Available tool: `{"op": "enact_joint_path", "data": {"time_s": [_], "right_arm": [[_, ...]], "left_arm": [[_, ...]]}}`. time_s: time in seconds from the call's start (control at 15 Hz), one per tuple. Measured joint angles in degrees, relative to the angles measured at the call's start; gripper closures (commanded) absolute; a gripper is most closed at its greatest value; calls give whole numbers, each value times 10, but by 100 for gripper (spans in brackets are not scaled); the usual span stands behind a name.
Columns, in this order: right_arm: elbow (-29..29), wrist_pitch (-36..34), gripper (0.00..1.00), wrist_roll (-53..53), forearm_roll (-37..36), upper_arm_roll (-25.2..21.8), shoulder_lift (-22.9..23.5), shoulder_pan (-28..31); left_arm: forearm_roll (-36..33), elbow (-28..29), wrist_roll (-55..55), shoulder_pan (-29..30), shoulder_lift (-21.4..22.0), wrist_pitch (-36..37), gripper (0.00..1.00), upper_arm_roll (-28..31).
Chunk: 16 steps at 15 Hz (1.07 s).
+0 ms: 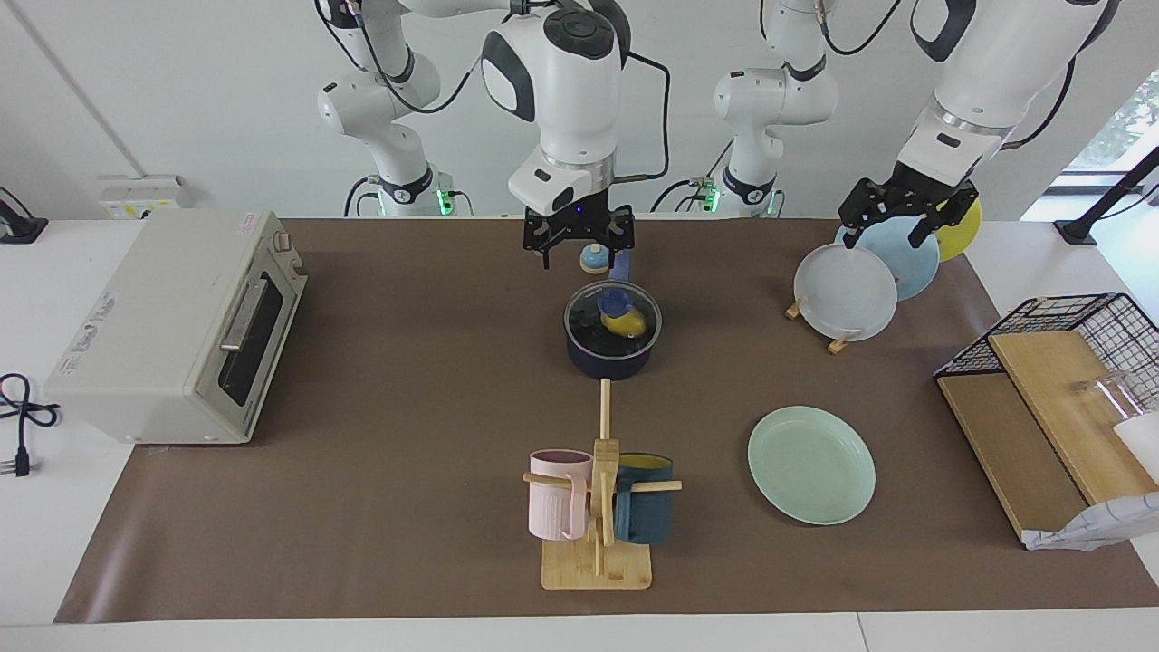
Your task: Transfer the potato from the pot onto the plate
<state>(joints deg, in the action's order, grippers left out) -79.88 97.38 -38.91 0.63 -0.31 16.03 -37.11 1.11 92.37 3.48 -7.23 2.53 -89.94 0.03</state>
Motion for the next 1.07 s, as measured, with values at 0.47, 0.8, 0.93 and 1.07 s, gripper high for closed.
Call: {"op": "enact_joint_path", "data": {"time_s": [0.47,0.8,0.93,1.07], "right_arm": [[-19,43,0,-33,0,0,3,-24],[-66,94,0,-33,0,1,3,-30],[-85,118,0,-32,-3,1,7,-43],[-91,121,0,-32,-31,1,16,-64]], "left_arm": [[0,0,0,0,0,-8,0,-1],[0,2,1,0,0,-13,0,-1],[0,4,2,0,0,-14,0,-1],[0,7,2,0,0,-17,0,-1]]}}
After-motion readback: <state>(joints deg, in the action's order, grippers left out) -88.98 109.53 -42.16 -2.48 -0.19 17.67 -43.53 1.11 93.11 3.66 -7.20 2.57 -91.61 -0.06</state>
